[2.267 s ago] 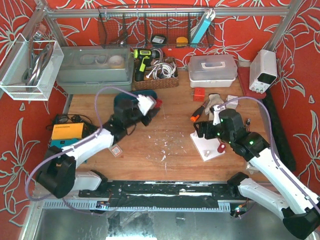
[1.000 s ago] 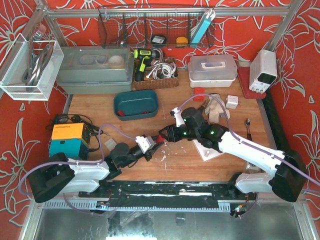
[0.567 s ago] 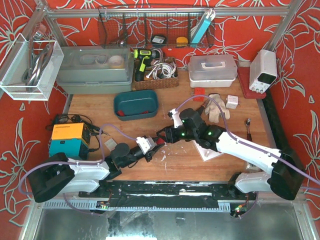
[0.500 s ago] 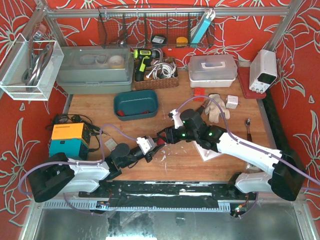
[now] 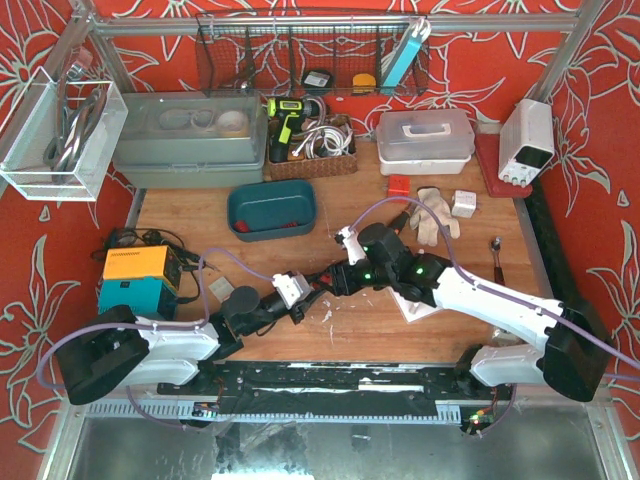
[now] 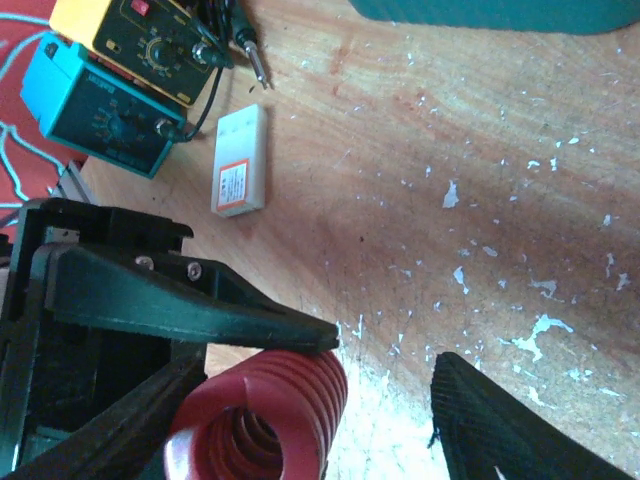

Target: Install the large spring

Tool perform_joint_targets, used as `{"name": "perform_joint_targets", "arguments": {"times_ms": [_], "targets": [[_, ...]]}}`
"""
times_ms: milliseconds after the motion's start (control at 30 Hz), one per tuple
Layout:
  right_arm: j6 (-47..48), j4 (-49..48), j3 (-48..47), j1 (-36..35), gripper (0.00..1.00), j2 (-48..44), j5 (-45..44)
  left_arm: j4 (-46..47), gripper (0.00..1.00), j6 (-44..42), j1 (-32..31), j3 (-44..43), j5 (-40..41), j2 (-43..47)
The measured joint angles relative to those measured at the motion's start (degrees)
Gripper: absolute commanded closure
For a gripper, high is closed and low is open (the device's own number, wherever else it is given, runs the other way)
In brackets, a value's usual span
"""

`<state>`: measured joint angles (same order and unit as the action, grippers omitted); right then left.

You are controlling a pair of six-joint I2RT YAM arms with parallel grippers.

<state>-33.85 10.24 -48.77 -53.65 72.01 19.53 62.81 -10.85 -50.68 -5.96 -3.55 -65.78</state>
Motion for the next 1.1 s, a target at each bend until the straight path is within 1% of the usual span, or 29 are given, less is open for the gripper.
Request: {"name": "perform_joint_targets", "arguments": {"times_ms": [67, 100, 133, 200, 267, 300, 333, 433, 467, 500, 533, 733, 833, 967, 1100], "targets": [[0.04, 0.00, 0.02, -0.02, 0.51, 0.02, 0.02, -0.31, 1.00, 0.00, 0.00, 0.00, -0.02, 0.00], [0.15, -0.04, 0.00, -0.09, 0.56, 0.02, 0.09, -0.37, 0.98, 0.00, 0.00, 0.00, -0.04, 0.00], [0.22, -0.15, 0.00, -0.26, 0.64, 0.02, 0.11, -0.52, 0.93, 0.00, 0.00, 0.00, -0.09, 0.00], [0.09, -0.50, 0.04, -0.55, 0.82, -0.07, 0.09, -0.87, 0.81, 0.02, 0.00, 0.00, -0.04, 0.00], [0.04, -0.44, 0.33, -0.66, 0.94, -0.66, -0.76, -0.83, 0.61, 0.17, 0.00, -0.02, -0.04, 0.00], [0.17, -0.63, 0.72, -0.68, 1.00, -1.27, -1.07, -0.70, 0.54, 0.22, -0.04, -0.13, -0.07, 0.00], [0.28, -0.74, 1.09, -0.81, 1.00, -1.99, -1.55, -0.63, 0.48, 0.33, -0.09, -0.33, -0.17, 0.00], [0.33, 1.16, 1.88, -0.83, 1.00, -5.09, -6.47, -0.22, 0.39, 0.55, -0.22, -0.79, 0.94, 0.22], [0.33, 2.21, 2.19, -0.61, 1.00, -6.38, -9.27, -0.37, 0.24, 0.61, -0.17, -1.05, 1.46, 0.31], [0.35, 3.19, 2.49, -0.59, 1.00, -7.78, -11.65, -0.57, 0.04, 0.66, -0.17, -1.40, 1.99, 0.33], [0.35, 4.28, 2.78, -0.37, 1.00, -9.25, -14.80, -0.74, 0.00, 0.72, -0.17, -1.86, 2.49, 0.33], [1.88, 11.45, 3.23, 0.74, 1.00, -15.32, -31.39, -1.18, 0.00, 0.85, -0.17, -2.71, 5.27, 0.31], [2.93, 14.82, 3.32, 3.67, 1.00, -16.63, -38.14, -1.73, 0.00, 0.85, -0.17, -2.73, 6.36, 0.31], [4.09, 16.81, 3.96, 10.12, 1.00, -16.83, -42.14, -2.64, 0.00, 0.87, -0.15, -2.73, 7.23, 0.37], [4.66, 16.94, 4.68, 16.83, 1.00, -15.10, -42.14, -3.43, 0.00, 0.87, -0.15, -2.73, 7.61, 0.39]]}}
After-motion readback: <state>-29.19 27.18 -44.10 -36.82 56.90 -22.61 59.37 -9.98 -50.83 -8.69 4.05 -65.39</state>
